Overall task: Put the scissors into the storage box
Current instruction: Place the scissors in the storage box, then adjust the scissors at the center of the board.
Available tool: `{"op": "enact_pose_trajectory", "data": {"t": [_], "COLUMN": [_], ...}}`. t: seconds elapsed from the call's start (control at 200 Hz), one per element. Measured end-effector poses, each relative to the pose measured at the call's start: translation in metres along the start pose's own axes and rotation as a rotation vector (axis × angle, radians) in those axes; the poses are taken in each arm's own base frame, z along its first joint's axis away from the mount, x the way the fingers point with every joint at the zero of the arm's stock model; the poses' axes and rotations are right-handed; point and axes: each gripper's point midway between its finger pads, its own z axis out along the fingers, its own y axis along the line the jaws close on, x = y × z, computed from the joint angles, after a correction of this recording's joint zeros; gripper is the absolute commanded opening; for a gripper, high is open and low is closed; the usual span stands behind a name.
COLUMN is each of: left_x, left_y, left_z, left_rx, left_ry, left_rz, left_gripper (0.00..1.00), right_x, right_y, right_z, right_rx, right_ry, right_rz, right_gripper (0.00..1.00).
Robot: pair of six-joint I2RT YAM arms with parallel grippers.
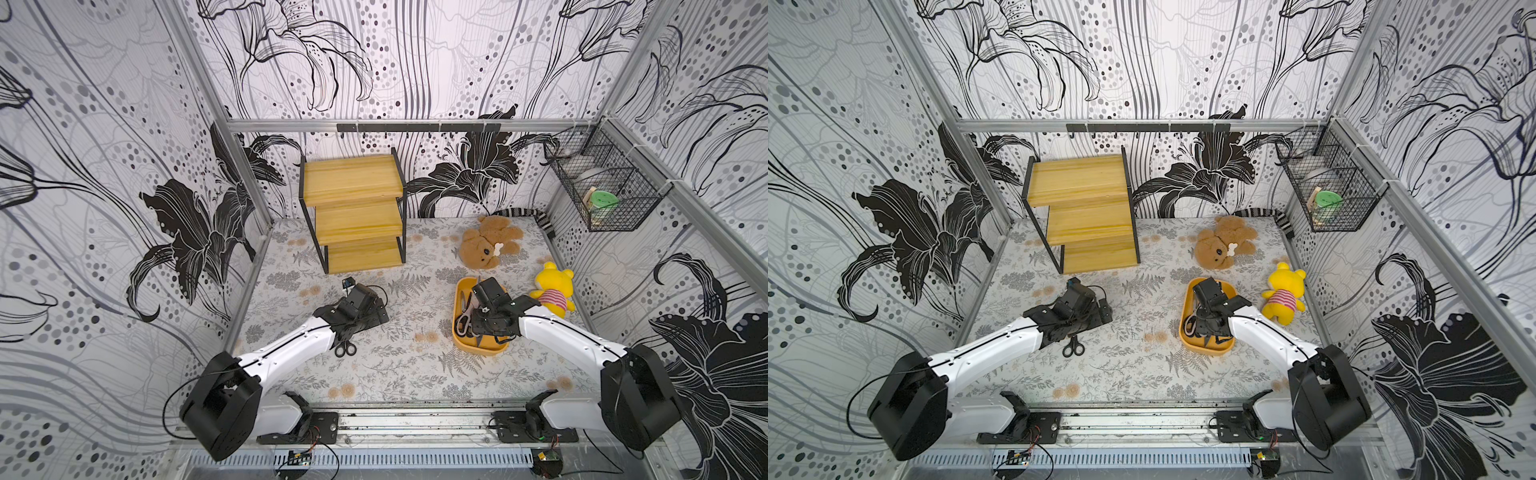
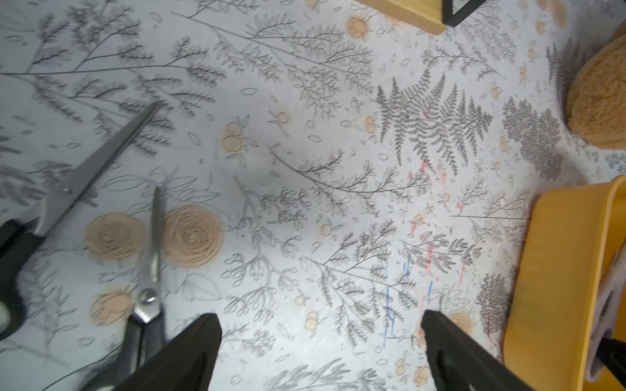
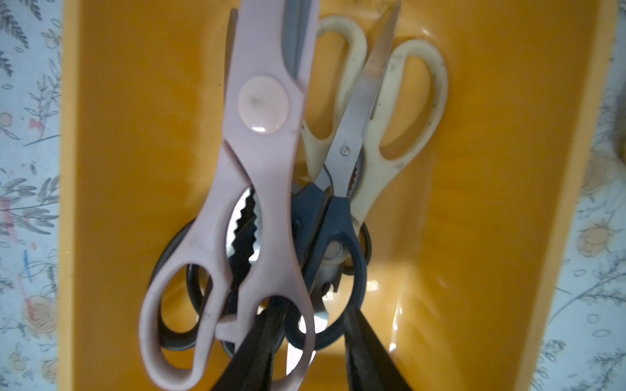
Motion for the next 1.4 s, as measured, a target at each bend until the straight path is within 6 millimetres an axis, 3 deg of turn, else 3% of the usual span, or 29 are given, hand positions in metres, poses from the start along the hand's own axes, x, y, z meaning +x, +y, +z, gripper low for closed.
{"op": "enact_pose_trajectory", "data": {"t": [0.11,0.2,0.37,0.566,0.726,0.856,1.402], "left_x": [0.006,0.012,0.023,0.029,0.034,0.036,0.044], "left_y": [0.017,0.031,0.066,0.092,0.094,0.092,0.059], "left_z": [-0.010,-0.015,-0.009,-0.004,0.001,0.004,0.024], "left_rx": [-0.030,-0.052,-0.131,-0.193,-0.195,-0.185,-0.062], "left_ry": [-0.011,-0.013,0.014,0.037,0.057,0.071,0.133], "left_rz": [-0.020,-0.045,-0.118,-0.178,-0.183,-0.183,-0.173], "left_gripper": [0.97,0.97,0.97,0.97,0.97,0.97,0.97], "right_x": [-0.011,-0.030,-0.067,-0.079,-0.067,-0.059,-0.063], "right_y": [0.001,0.006,0.026,0.058,0.100,0.122,0.129], "right_z": [-0.009,-0.023,-0.048,-0.048,-0.034,-0.028,-0.028], "right_rx": [0.005,-0.003,-0.079,-0.162,-0.196,-0.229,-0.250], "right_ry": [-0.028,-0.079,-0.181,-0.199,-0.149,-0.128,-0.134], "right_rz": [0.000,-0.002,0.009,-0.017,-0.111,-0.145,-0.129], "right_gripper": [0.46,0.47,0.49,0.49,0.49,0.50,0.50]}}
